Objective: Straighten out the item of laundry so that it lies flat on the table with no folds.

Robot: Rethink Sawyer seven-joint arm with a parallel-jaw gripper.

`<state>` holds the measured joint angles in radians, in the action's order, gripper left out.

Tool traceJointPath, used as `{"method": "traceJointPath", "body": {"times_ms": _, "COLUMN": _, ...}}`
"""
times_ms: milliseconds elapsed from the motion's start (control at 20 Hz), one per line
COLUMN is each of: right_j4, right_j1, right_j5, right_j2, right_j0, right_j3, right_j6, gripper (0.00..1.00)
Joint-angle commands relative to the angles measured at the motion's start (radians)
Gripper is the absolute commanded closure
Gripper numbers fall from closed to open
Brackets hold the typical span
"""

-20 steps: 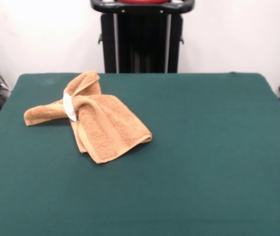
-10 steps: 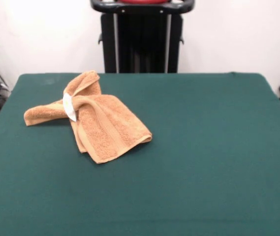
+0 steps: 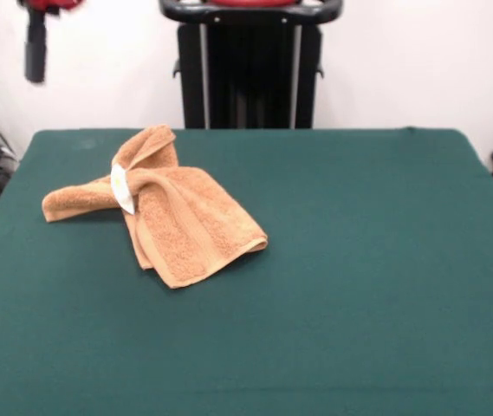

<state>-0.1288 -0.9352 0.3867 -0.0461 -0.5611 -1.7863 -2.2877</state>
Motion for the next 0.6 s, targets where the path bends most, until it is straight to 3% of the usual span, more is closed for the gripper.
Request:
{"method": "traceJointPath", "body": {"times_ms": 50, "right_j4": -0.108, "right_j1": 0.161, "right_j5": -0.102, "right_j2": -0.197, "right_j0": -0.025, "right_j3": -0.162, "right_j6": 0.099, "gripper": 1.0}}
{"method": "traceJointPath", "body": {"times_ms": 350, "right_j4": -0.143, "right_j1": 0.176, "right_j5": -0.109, "right_j2": -0.223, "right_j0": -0.045, "right_j3": -0.161, "right_j6": 0.063, "gripper": 1.0}}
{"method": "traceJointPath", "body": {"times_ms": 600, "right_j4": -0.14, "right_j1": 0.096, "right_j5": -0.027, "right_j2": -0.224, "right_j0": -0.037, "right_j3": -0.171, "right_j6": 0.062, "gripper": 1.0}}
